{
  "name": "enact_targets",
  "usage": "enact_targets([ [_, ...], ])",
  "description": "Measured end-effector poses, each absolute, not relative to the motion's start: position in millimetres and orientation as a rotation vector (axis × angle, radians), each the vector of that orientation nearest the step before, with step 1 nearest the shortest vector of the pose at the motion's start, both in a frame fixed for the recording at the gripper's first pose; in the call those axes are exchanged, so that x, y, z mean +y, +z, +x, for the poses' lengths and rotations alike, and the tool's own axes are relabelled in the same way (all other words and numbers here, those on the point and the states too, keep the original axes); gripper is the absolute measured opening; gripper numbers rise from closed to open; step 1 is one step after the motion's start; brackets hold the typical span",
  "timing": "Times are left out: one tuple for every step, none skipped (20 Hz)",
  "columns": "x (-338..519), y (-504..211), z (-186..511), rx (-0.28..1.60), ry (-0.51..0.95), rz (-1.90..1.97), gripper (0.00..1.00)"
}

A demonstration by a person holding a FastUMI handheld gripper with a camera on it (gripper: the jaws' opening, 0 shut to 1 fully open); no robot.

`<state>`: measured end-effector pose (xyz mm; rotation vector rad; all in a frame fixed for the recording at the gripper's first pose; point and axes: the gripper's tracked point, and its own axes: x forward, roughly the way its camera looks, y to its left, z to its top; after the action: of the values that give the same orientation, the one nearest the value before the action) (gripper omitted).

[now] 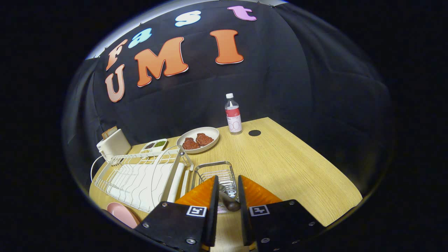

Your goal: Take the plate from the dish rack, then take the spoon from the basket and place it into the plate.

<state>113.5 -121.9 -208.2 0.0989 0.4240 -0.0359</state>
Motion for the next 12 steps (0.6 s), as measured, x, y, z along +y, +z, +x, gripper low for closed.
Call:
enact_targets([
  [-116.4, -207.9, 112.4, 0.428, -0.022, 0.112, 0.22],
  [-111.8, -207.0, 111.1, 0.430, -0.010, 0.120, 0.20],
  [-110.6, -206.2, 110.3, 0.427, -0.008, 0.110, 0.16],
  [-109.2, -205.3, 110.4, 0.424, -0.006, 0.085, 0.14],
  [-106.5, -202.9, 109.0, 0.419, 0.000, 0.057, 0.11],
  [-101.9, -198.6, 108.7, 0.413, 0.013, 0.043, 0.10],
  [-95.3, -194.7, 107.4, 0.410, 0.026, 0.038, 0.08],
  [-90.7, -190.3, 106.9, 0.406, 0.036, 0.038, 0.08],
  [-90.0, -186.2, 107.3, 0.399, 0.036, 0.028, 0.08],
  [-88.5, -180.9, 107.4, 0.392, 0.037, 0.017, 0.08],
  [-89.1, -176.3, 107.7, 0.385, 0.035, 0.004, 0.08],
  [-89.0, -170.2, 107.4, 0.375, 0.033, -0.009, 0.08],
])
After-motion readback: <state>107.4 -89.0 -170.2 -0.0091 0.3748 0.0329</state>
